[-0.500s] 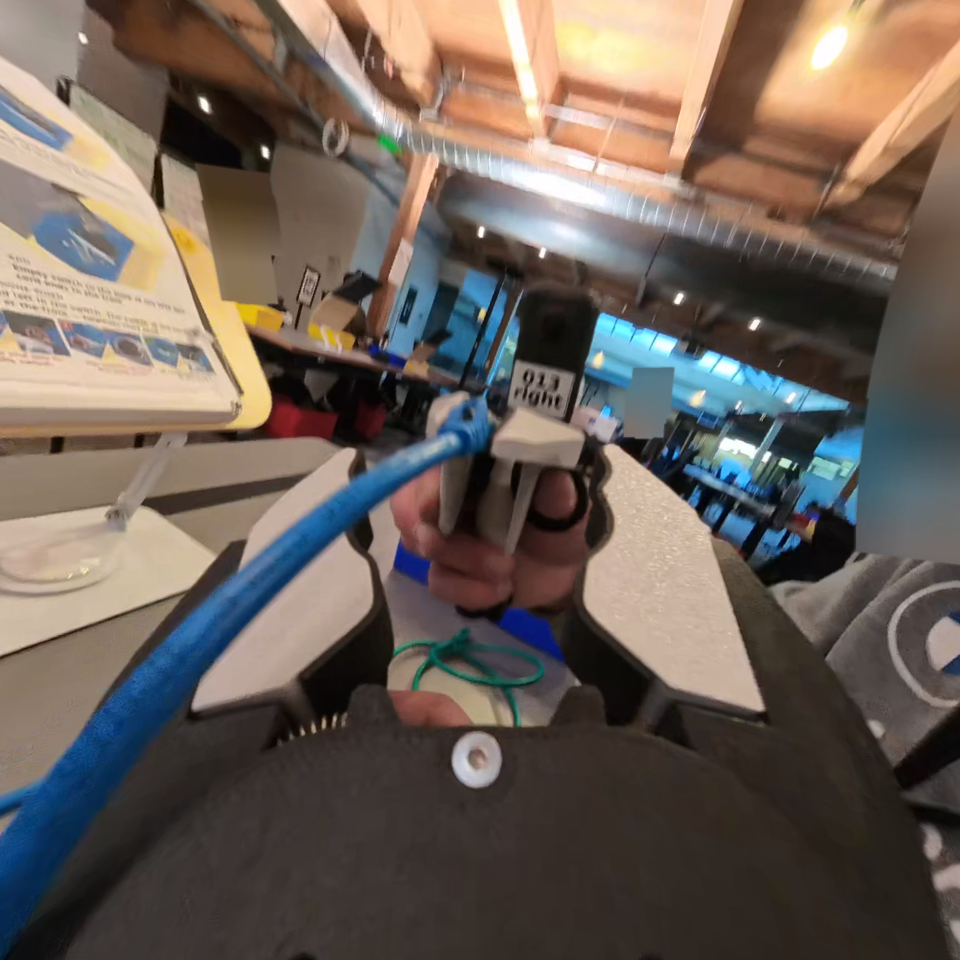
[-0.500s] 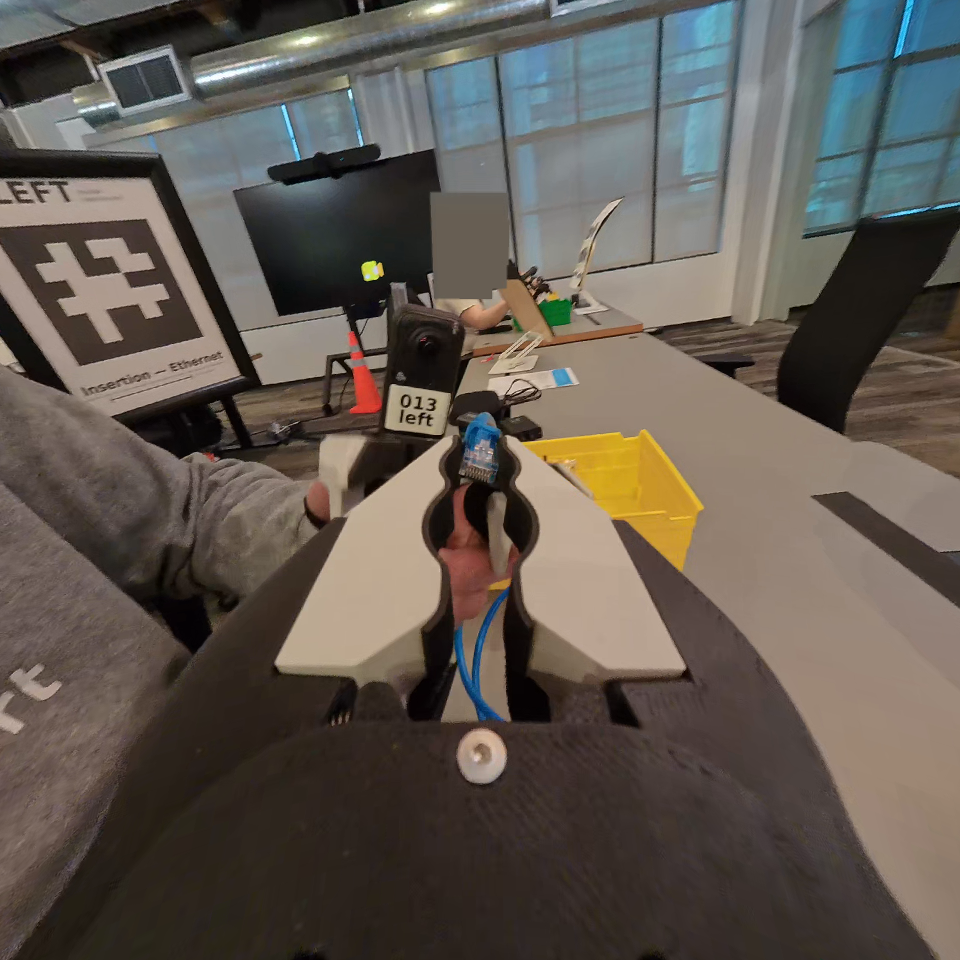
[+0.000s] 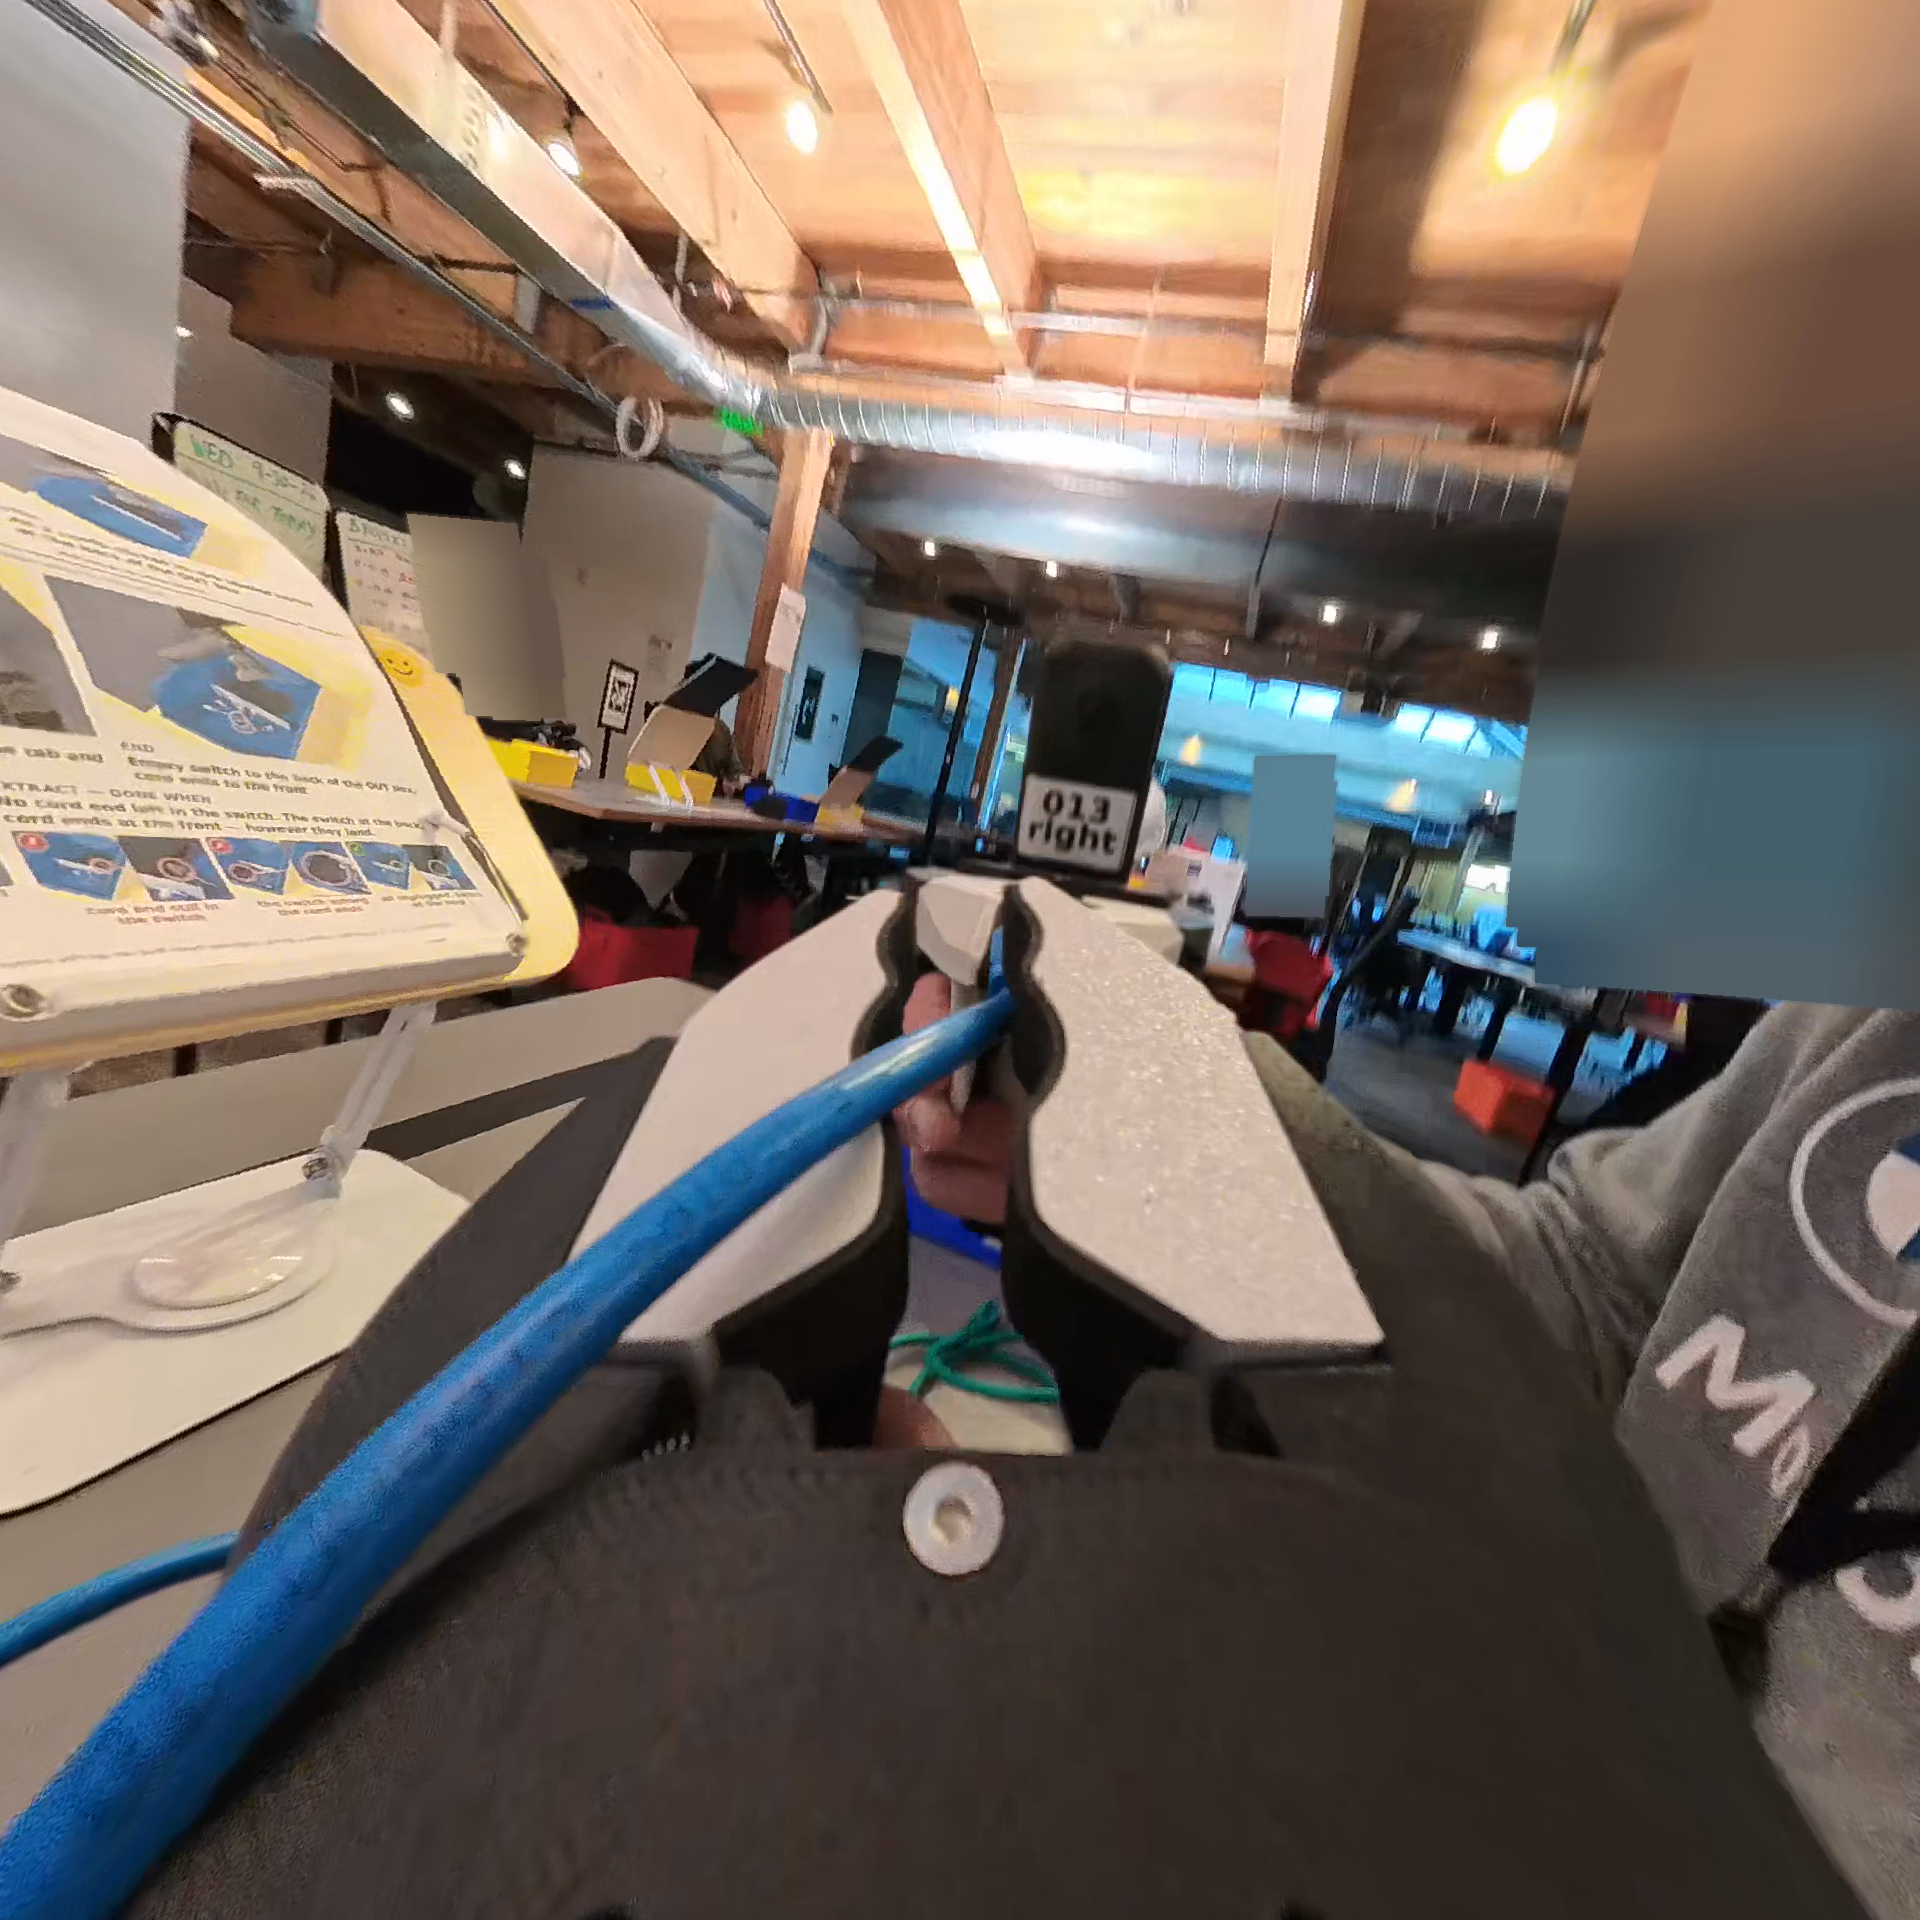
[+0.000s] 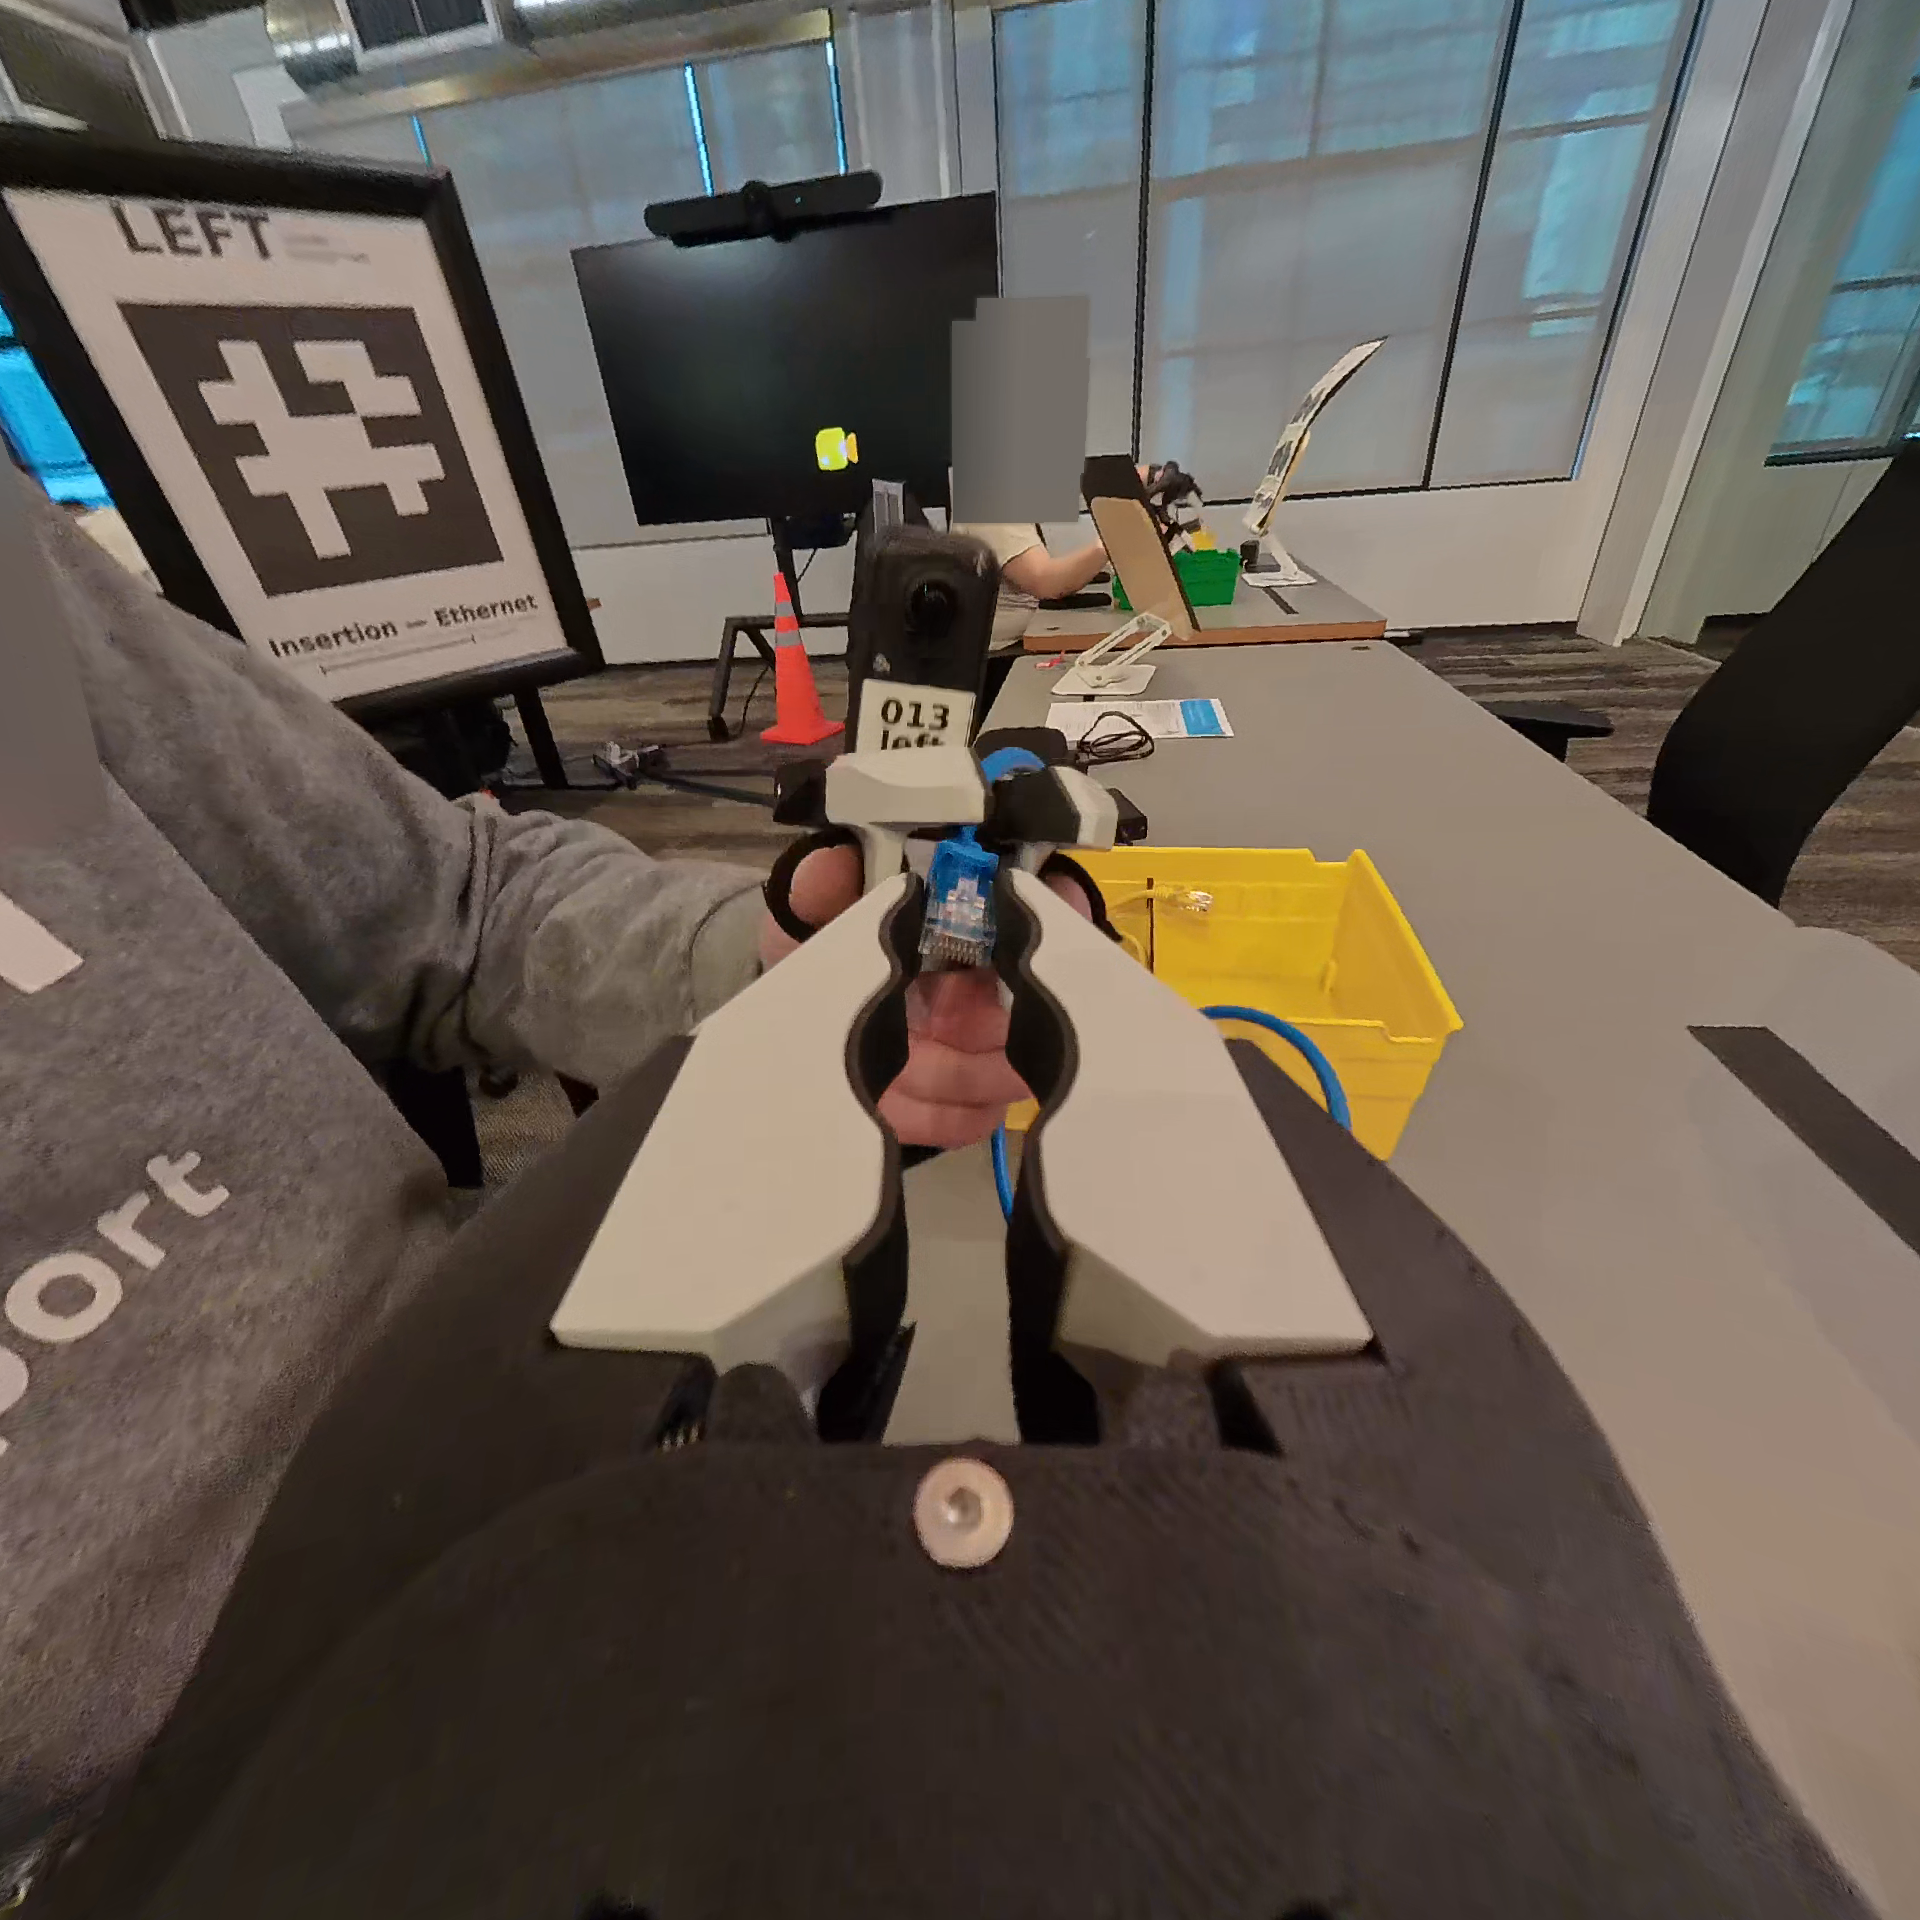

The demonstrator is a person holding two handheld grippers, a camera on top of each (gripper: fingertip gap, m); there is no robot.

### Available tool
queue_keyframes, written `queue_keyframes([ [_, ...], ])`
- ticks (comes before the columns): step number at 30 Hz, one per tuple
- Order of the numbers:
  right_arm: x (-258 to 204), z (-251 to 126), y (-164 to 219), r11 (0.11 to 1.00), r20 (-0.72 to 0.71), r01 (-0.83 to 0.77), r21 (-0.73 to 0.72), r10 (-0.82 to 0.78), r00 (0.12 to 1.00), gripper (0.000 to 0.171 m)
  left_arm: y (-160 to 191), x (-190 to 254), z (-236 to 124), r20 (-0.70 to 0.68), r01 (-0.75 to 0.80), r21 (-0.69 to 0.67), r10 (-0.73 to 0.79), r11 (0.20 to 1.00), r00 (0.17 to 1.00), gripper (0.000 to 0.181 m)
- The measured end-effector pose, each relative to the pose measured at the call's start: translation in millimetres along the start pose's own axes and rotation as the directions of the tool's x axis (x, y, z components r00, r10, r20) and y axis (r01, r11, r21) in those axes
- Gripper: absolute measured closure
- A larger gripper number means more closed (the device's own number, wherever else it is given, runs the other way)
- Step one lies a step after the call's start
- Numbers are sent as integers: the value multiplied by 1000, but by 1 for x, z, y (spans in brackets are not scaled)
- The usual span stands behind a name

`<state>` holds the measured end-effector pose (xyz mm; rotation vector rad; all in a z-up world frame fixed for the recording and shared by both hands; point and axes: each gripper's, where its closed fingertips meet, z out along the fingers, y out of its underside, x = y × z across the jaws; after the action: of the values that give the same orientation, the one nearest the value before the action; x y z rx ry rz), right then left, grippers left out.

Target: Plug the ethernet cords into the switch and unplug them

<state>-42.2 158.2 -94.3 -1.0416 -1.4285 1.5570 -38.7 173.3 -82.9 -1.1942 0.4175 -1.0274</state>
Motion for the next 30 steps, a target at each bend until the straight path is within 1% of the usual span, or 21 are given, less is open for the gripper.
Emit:
queue_keyframes([
  [2, -3, -3, 1, 999, 8, 35, -17, -35, 999, 162, 5, 3, 2, -26, -23, -71, 22, 997, 999, 163],
  [4, -5, -6, 2, 997, 16, 66, -44, -66, 998, 161, 9, 5, 2, -31, -79, -127, 76, 989, 997, 158],
  [7, -8, -10, 7, 993, 34, 96, -75, -94, 995, 161, 14, 11, 1, -70, -117, -199, 105, 973, 992, 160],
  [11, -10, -10, 12, 989, 47, 108, -101, -103, 994, 162, 17, 15, -1, -90, -201, -256, 184, 946, 979, 162],
  [14, -9, -10, 10, 991, 48, 101, -87, -97, 994, 161, 22, 22, -4, -142, -242, -302, 207, 922, 968, 154],
  [16, -10, -10, 13, 987, 50, 116, -110, -111, 993, 161, 22, 19, -3, -116, -286, -301, 263, 910, 958, 158],
  [19, -12, -8, 16, 982, 51, 131, -132, -125, 991, 162, 24, 21, -2, -126, -262, -293, 234, 920, 964, 162],
  [22, -11, -9, 17, 983, 50, 124, -132, -118, 992, 162, 27, 23, -1, -138, -265, -296, 233, 918, 963, 169],
  [24, -10, -10, 16, 984, 50, 125, -130, -119, 992, 162, 27, 23, 0, -133, -263, -293, 233, 919, 963, 169],
  [27, -9, -10, 18, 980, 42, 135, -144, -130, 991, 162, 28, 22, -1, -130, -267, -297, 238, 917, 962, 175],
  [30, -10, -11, 19, 977, 43, 145, -158, -140, 989, 161, 29, 22, 0, -133, -277, -296, 248, 914, 960, 172],
])
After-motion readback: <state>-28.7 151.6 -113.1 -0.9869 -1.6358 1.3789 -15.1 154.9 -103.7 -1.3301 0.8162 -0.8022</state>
